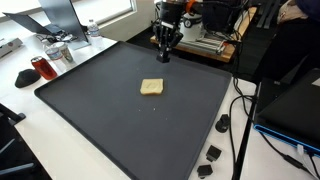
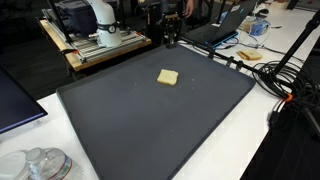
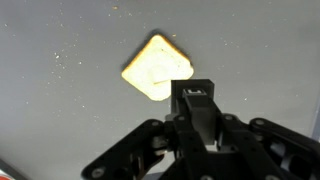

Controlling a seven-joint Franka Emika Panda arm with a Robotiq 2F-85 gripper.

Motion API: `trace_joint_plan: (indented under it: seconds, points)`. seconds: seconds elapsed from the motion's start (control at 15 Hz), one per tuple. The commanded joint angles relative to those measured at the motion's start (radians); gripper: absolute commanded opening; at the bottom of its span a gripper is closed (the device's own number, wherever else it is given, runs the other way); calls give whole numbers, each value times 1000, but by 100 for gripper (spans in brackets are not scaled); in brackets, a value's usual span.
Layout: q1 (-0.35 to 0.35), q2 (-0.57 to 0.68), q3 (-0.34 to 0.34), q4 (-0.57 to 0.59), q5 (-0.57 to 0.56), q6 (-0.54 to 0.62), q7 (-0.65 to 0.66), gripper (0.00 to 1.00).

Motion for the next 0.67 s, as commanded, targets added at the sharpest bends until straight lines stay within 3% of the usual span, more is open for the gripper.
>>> trace_joint_plan:
  seconds: [0.0,0.2,0.27,0.6]
  points:
    - [23,-1,-22,0,0,-3,-1,21]
    - [17,1,-37,-4,0,-2,-6,21]
    - [2,25,-39,7,-37,12,22,5]
    - [-48,109,-28,8,-225,160,110,5]
